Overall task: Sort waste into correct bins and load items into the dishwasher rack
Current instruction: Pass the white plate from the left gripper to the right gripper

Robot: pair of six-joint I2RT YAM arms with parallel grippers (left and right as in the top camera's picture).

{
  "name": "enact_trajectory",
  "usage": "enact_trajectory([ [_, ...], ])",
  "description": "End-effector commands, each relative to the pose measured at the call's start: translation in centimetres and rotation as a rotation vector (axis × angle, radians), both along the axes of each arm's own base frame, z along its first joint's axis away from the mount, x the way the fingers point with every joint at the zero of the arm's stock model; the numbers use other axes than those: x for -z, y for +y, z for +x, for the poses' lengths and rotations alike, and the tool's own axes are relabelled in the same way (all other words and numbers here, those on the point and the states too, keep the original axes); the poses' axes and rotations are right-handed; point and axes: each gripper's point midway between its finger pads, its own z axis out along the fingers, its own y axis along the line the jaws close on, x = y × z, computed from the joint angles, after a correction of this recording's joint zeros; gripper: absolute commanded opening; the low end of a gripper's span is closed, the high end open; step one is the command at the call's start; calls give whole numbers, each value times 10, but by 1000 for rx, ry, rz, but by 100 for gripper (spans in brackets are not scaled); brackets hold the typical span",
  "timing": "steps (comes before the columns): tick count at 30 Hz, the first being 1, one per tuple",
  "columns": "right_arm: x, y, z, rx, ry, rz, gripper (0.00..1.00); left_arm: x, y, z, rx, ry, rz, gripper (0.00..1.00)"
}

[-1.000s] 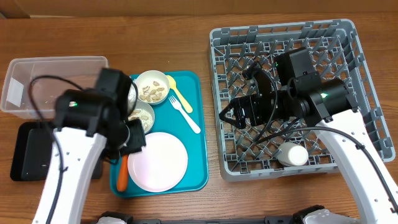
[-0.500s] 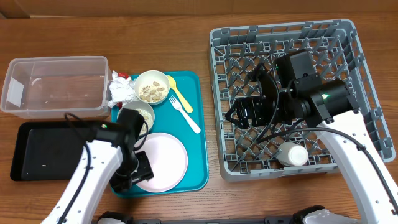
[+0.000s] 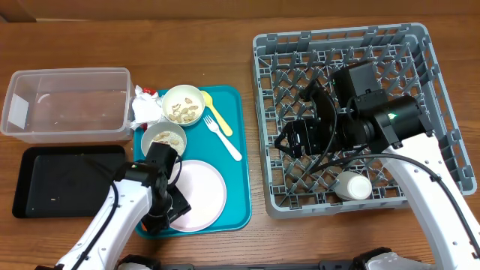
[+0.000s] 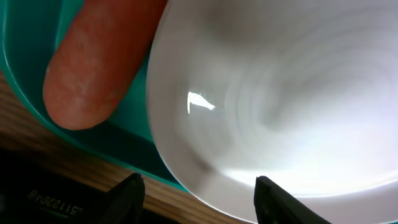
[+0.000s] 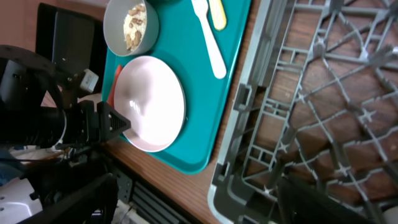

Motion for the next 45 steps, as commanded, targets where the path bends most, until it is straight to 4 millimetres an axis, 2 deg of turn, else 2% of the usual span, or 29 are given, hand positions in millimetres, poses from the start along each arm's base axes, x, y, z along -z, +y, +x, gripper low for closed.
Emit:
enact_trajectory([
  [1, -4, -8, 0, 20, -31, -30, 84, 13, 6, -14, -82, 39, 35, 59],
  [4, -4, -9, -1, 23, -30, -38, 84, 25, 7, -20, -82, 40, 36, 53],
  [5, -5, -10, -2, 23, -32, -38, 84, 28, 7, -20, -82, 31, 32, 49],
  [8, -8, -10, -4, 24, -43, -34, 84, 31, 3, -12, -82, -3, 14, 25],
  [9, -10, -11, -5, 24, -51, -31, 84, 31, 1, -13, -81, 0, 1, 6],
  [14, -12, -12, -5, 28, -63, -37, 84, 27, -10, -13, -28, 7, -71, 4],
  [18, -13, -13, -5, 29, -64, -37, 84, 14, -11, -7, 9, 5, -74, 4],
  [22, -12, -17, -2, 60, -58, -41, 84, -12, -13, 1, 33, 10, -78, 4],
  [25, -12, -25, 1, 114, -36, -37, 84, -37, -14, 16, 71, -29, -81, 4],
  [28, -13, -32, 6, 154, -28, -27, 88, -80, -21, 44, 135, -146, -111, 4],
  [29, -13, -32, 6, 154, -26, -22, 89, -87, -22, 48, 149, -168, -115, 4],
  [33, -14, -25, 6, 133, -29, -6, 93, -138, -42, 75, 251, -332, -213, 4],
  [36, -13, -15, 4, 81, -44, -1, 95, -179, -47, 94, 294, -471, -228, 4],
  [39, -20, 10, 0, -39, -76, 79, 94, -212, -53, 108, 360, -592, -228, 4],
  [45, -31, 37, 15, -129, -192, 146, 96, -220, -55, 112, 371, -625, -222, 4],
])
